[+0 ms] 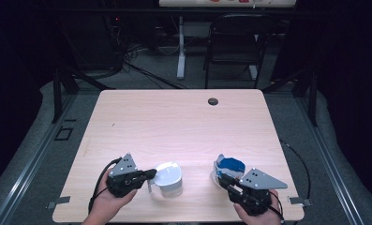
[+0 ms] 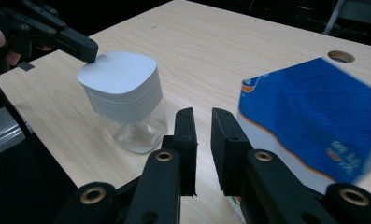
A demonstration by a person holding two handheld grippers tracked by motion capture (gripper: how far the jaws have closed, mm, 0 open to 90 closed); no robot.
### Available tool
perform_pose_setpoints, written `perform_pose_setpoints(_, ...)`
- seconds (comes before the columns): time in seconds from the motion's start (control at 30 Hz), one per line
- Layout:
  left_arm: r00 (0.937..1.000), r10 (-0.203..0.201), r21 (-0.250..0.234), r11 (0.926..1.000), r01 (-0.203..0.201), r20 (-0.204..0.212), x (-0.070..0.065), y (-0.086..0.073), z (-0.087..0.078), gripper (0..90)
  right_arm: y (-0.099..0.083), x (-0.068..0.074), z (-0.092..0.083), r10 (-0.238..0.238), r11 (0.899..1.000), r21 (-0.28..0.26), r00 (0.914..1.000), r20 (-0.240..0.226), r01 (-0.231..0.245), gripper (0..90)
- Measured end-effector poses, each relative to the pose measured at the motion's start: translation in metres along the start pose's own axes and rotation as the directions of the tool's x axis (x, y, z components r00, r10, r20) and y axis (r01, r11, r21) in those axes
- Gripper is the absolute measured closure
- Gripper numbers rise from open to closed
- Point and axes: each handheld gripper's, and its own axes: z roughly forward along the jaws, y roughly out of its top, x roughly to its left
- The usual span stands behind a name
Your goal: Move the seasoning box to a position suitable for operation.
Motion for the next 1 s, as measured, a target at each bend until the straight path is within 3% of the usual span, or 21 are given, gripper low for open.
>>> perform_pose_setpoints(0.2,1.0,-0.008,-0.022,0.9997,0.008,0.001,0.0,-0.003,0.0,90.0,-0.005,0.005,0.009,-0.024,0.999,0.026,0.9996,-0.012,0.025,79.2)
perform_pose_setpoints(0.5,0.9994,-0.027,-0.035,0.999,0.028,0.022,0.004,-0.003,0.002,90.0,-0.007,0.009,0.03,-0.016,0.999,0.044,0.9991,-0.041,0.018,78.8)
perform_pose_setpoints(0.77,1.0,0.003,-0.009,0.9999,-0.003,0.0,0.001,0.001,0.003,90.0,-0.004,0.011,0.046,-0.018,0.998,0.065,0.9985,-0.052,0.022,78.9)
perform_pose_setpoints(1.0,0.9999,-0.01,-0.001,0.9999,0.01,0.0,0.002,-0.001,-0.002,90.0,-0.002,0.016,0.055,-0.028,0.997,0.07,0.9978,-0.06,0.032,78.8)
